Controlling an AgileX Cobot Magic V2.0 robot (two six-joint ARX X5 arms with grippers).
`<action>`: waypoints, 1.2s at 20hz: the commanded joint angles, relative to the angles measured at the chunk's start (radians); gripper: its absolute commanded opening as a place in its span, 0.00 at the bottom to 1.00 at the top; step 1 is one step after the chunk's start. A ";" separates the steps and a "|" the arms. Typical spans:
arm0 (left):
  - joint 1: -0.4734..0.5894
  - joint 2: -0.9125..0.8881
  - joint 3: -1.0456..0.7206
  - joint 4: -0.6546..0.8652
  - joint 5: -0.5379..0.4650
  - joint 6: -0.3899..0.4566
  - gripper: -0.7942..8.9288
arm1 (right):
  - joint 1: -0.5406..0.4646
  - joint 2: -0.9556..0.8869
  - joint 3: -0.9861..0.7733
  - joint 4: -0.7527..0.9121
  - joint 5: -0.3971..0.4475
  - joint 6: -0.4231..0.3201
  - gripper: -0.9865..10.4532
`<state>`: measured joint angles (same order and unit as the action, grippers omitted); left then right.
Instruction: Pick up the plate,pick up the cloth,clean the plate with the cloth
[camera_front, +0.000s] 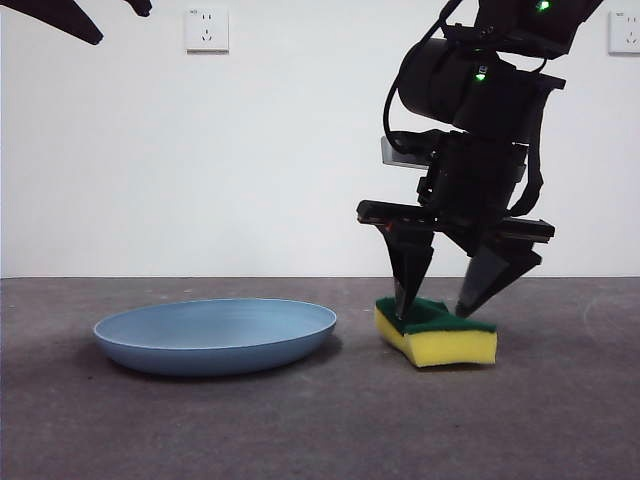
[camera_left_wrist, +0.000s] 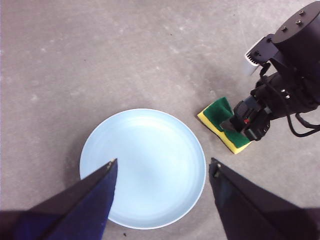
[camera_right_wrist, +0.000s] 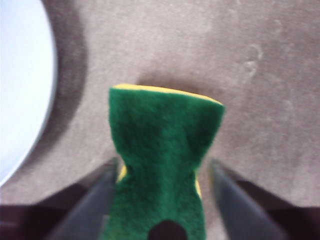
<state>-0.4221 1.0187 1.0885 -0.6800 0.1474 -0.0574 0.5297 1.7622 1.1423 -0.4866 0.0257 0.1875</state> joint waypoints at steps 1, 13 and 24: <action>-0.003 -0.001 0.000 0.003 -0.024 -0.006 0.40 | 0.000 0.003 -0.009 -0.006 0.002 0.006 0.42; -0.004 -0.001 -0.001 -0.002 -0.067 0.006 0.07 | -0.004 -0.277 -0.008 -0.164 -0.002 -0.048 0.07; -0.062 -0.211 -0.037 0.026 -0.254 0.002 0.07 | 0.046 -0.767 -0.046 -0.165 -0.042 -0.122 0.07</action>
<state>-0.4816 0.8112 1.0687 -0.6537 -0.0990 -0.0563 0.5751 0.9958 1.1172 -0.6487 -0.0227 0.0784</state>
